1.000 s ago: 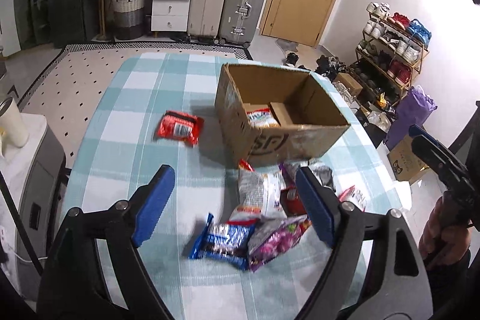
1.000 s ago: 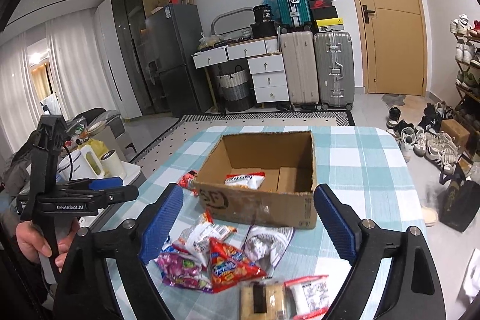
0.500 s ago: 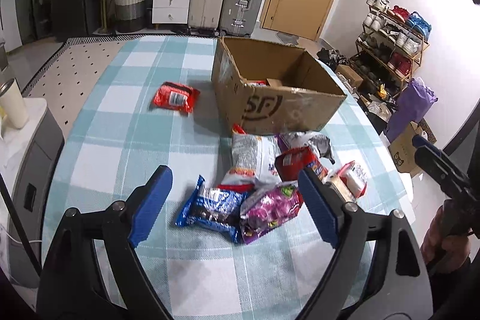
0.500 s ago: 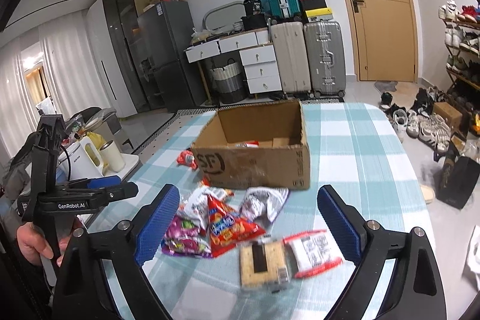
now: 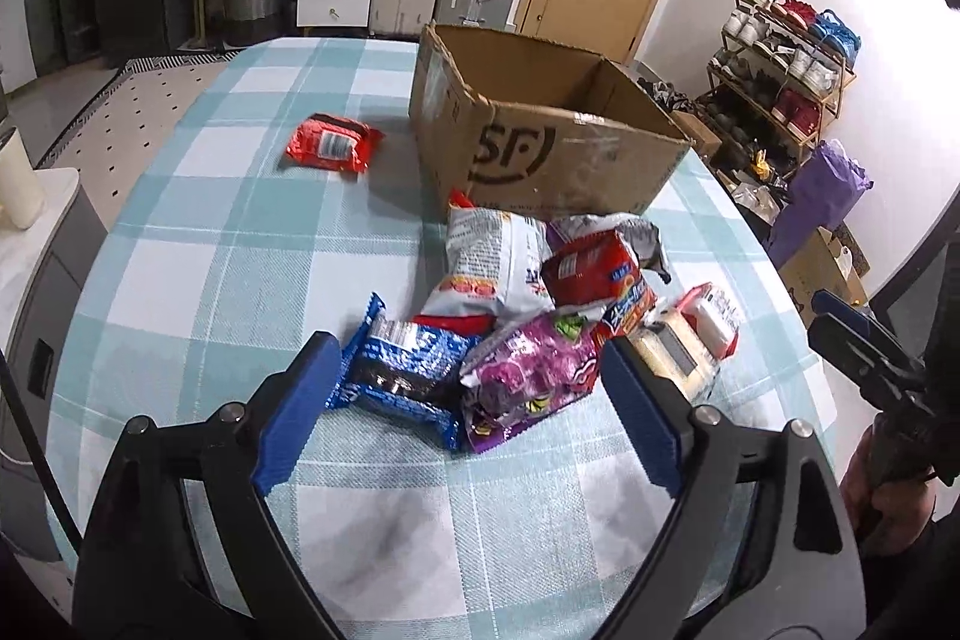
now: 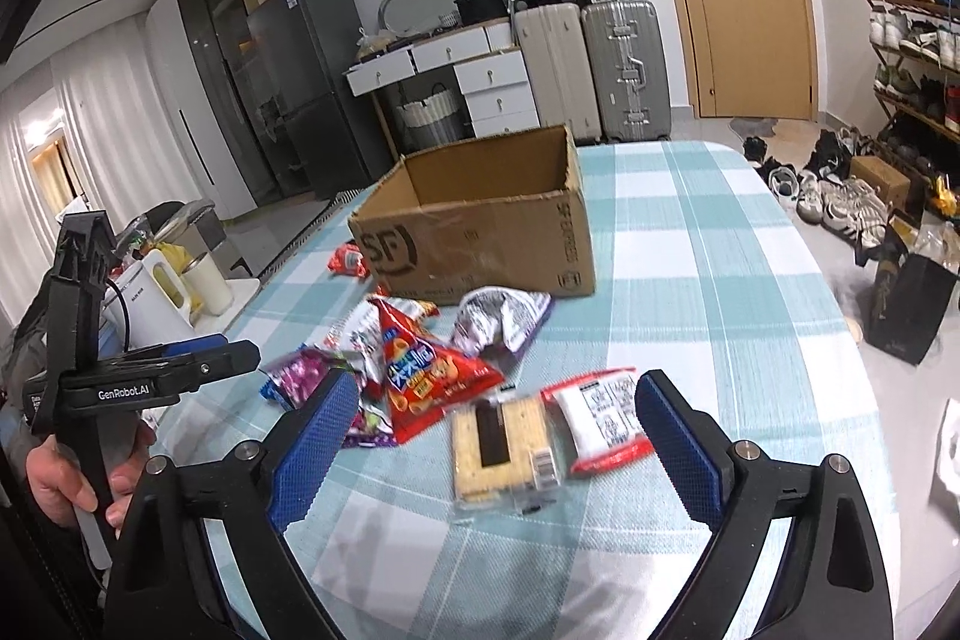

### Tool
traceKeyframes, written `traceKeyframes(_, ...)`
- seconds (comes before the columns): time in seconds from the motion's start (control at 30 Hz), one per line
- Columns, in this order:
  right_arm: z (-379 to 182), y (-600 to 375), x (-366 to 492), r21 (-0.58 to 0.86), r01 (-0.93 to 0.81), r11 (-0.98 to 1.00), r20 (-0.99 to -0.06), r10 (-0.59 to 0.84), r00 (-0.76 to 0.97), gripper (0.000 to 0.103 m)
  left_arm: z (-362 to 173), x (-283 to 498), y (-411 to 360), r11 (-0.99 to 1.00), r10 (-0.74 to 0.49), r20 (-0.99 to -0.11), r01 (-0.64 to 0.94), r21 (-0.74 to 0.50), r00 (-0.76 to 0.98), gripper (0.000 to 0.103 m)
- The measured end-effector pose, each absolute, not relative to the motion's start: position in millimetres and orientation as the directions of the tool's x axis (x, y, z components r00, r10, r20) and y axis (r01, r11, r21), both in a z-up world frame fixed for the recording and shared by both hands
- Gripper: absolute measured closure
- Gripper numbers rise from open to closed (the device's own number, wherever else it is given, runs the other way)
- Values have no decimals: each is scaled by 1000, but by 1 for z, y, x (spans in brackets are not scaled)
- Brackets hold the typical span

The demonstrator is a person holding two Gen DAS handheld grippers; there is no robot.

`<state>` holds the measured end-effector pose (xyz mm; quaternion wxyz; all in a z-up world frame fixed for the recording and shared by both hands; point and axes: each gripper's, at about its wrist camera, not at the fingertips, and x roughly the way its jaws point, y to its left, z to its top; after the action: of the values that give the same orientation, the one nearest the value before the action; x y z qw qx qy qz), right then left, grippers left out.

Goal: Organize snacks
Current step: 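Withdraw both tools from the box back toward the snack pile, then grasp the red-white wafer pack with the right tool while the left grasps the purple bag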

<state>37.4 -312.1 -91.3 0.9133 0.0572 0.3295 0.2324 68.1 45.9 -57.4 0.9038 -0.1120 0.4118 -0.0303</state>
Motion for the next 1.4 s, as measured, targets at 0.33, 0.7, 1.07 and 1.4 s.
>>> traceKeyframes(0.33, -114, -316, 50, 235, -336, 912, -623, 407, 668, 8, -74, 76, 45, 971, -159, -748, -34, -236, 644, 6)
traceKeyframes(0.7, -136, -317, 77, 229, -304, 925, -667, 377, 642, 8, -92, 89, 44, 971, -163, -777, -40, -235, 608, 3)
traceKeyframes(1.07, -160, -323, 108, 260, -257, 931, -713, 365, 599, 9, -103, 100, 46, 967, -187, -795, -35, -253, 578, 3)
traceKeyframes(1.4, -178, -324, 128, 253, -235, 938, -754, 344, 560, 23, -106, 109, 46, 962, -205, -800, -35, -271, 564, 3)
